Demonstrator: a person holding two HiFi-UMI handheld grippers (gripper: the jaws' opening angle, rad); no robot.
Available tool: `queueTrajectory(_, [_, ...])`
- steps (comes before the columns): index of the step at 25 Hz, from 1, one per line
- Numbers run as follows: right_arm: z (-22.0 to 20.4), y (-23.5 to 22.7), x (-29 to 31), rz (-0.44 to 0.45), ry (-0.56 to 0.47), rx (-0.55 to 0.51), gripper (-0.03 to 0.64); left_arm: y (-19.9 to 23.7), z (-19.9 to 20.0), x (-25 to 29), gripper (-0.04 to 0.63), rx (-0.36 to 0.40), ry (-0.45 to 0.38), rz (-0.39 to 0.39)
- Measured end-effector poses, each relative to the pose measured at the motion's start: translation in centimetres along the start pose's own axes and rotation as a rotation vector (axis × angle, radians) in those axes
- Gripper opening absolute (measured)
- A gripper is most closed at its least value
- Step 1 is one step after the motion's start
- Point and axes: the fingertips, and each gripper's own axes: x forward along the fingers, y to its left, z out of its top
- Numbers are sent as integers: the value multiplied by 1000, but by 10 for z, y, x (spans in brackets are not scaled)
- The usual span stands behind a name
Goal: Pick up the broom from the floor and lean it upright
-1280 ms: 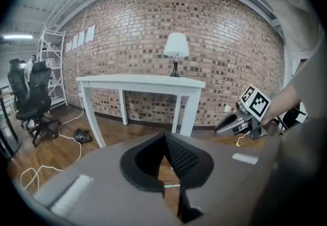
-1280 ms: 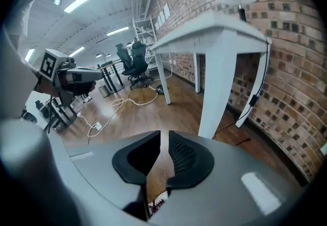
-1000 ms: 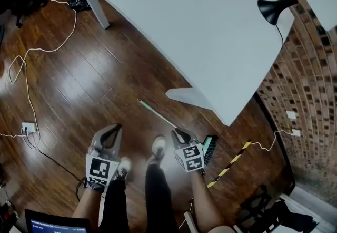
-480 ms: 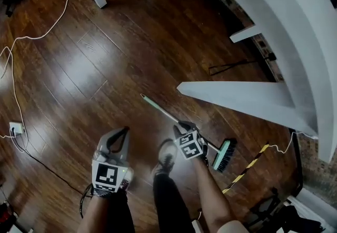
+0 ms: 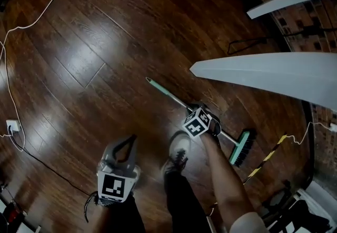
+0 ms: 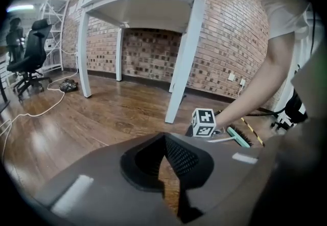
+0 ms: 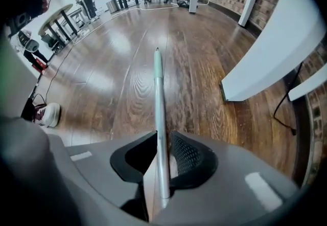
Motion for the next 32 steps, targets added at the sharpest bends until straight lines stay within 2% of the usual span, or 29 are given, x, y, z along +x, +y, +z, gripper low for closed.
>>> queueTrajectory(7, [2, 2, 15, 20, 25, -82, 107, 5, -13, 5, 2, -24, 34, 18])
queueTrajectory(12, [8, 9, 20, 37, 36, -133, 106, 4, -9, 14, 2, 5, 33, 3])
queueTrajectory(17, [9, 7, 27, 36, 39, -136, 91, 3, -6, 19, 2, 31, 20, -8])
queueTrajectory(23, [5, 7, 28, -1, 17, -119, 86, 4, -10, 15, 2, 40, 44, -6])
queueTrajectory(27, [-1, 9, -3, -37, -3, -120, 83, 4, 13, 8, 2, 8, 30, -5])
queueTrajectory(32, [2, 7, -78, -83, -62, -120, 83, -2, 70, -12, 2, 7, 10, -7])
